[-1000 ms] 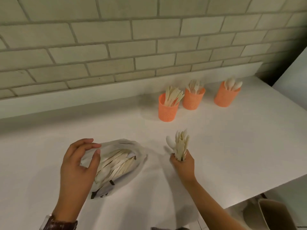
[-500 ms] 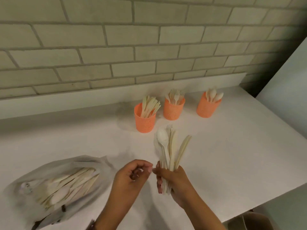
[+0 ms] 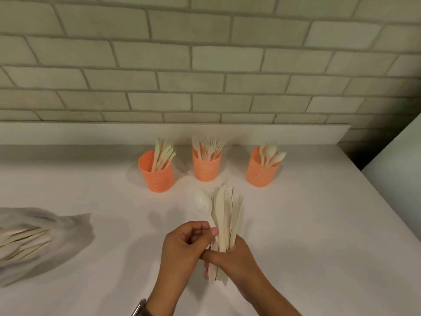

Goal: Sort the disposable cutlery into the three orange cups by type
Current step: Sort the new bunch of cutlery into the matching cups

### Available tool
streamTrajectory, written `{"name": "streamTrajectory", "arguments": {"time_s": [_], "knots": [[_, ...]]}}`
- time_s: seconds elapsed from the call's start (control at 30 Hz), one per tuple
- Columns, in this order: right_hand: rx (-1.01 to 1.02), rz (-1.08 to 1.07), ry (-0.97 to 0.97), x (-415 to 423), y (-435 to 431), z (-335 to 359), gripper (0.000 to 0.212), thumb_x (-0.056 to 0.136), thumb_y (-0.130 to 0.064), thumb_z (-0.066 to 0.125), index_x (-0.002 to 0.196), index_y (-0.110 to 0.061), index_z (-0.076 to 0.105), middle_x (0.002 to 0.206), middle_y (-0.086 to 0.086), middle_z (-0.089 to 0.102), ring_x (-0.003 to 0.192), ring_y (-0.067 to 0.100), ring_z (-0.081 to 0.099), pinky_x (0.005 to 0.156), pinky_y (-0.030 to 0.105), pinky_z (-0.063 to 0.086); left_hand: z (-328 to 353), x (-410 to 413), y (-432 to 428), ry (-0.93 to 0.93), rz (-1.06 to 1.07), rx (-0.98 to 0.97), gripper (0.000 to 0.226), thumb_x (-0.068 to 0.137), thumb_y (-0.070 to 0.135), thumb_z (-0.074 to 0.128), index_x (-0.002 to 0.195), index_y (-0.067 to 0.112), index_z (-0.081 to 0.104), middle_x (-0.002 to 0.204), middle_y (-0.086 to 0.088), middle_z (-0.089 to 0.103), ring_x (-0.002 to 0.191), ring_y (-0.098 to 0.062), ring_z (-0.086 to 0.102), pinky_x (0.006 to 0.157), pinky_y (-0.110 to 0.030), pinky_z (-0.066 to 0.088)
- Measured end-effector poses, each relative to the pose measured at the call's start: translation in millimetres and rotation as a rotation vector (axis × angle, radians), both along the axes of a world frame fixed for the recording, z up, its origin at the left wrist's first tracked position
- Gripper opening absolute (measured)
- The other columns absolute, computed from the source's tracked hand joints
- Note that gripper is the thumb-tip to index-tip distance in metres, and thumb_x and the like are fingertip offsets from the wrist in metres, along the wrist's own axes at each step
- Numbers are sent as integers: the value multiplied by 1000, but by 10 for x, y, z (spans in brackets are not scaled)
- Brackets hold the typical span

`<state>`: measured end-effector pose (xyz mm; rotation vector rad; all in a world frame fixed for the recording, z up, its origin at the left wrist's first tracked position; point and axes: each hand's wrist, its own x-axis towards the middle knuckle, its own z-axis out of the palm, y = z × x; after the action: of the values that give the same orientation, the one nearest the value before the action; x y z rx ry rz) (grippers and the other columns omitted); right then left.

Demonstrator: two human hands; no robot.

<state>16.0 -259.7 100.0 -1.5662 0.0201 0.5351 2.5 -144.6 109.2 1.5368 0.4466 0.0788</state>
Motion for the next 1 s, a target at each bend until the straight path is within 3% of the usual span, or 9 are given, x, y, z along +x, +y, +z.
{"name": "streamTrajectory", "arguments": {"time_s": [0.17, 0.3, 0.53, 0.7, 0.77, 0.87, 1.0], "knots": [[119, 17, -38, 133, -440, 96, 23, 64, -22, 78, 81, -13, 66, 56, 7, 63, 49, 24, 60, 50, 29, 49, 166, 111, -339, 0, -27, -180, 4, 73, 6, 73, 71, 9, 74, 64, -5, 71, 58, -13, 65, 56, -17, 52], [264, -45, 27, 235, -680, 148, 25, 72, -31, 71, 80, -10, 61, 57, 9, 55, 48, 21, 51, 47, 27, 44, 260, 271, -469, 0, -67, -301, 5, 78, 8, 69, 75, 8, 73, 70, -7, 70, 67, -16, 67, 68, -23, 57], [241, -166, 14, 340, -940, 166, 27, 70, -20, 74, 77, -9, 51, 57, 6, 47, 47, 21, 48, 51, 28, 43, 431, 773, -373, -101, 19, -344, 5, 81, 10, 66, 80, 13, 70, 67, 4, 67, 63, -7, 64, 68, -17, 57], [179, -335, -19, 362, -1121, 206, 25, 72, -28, 69, 80, -11, 53, 57, 6, 53, 44, 23, 52, 56, 35, 36, 504, 1432, -455, -239, 23, -201, 8, 80, 11, 69, 76, 18, 70, 65, 9, 63, 64, -5, 56, 72, -18, 50], [155, -395, -25, 360, -1197, 211, 26, 72, -30, 68, 81, -11, 53, 57, 7, 55, 43, 23, 52, 56, 34, 35, 458, 1726, -605, -285, 11, -124, 4, 79, 12, 71, 82, 14, 71, 67, 9, 64, 64, -1, 56, 74, -17, 48], [126, -446, -40, 375, -1306, 210, 26, 71, -29, 69, 79, -10, 53, 57, 7, 56, 42, 23, 52, 53, 32, 34, 345, 2116, -879, -344, 3, -12, 14, 77, 9, 73, 90, 4, 72, 79, 2, 69, 65, 4, 61, 72, -12, 47], [107, -458, -52, 448, -1421, 222, 26, 73, -27, 73, 78, -10, 55, 57, 7, 56, 42, 23, 53, 49, 31, 36, 47, 2457, -1142, -254, -29, 102, 15, 75, 11, 75, 88, 6, 72, 93, -9, 71, 83, -18, 66, 81, -27, 52]]}}
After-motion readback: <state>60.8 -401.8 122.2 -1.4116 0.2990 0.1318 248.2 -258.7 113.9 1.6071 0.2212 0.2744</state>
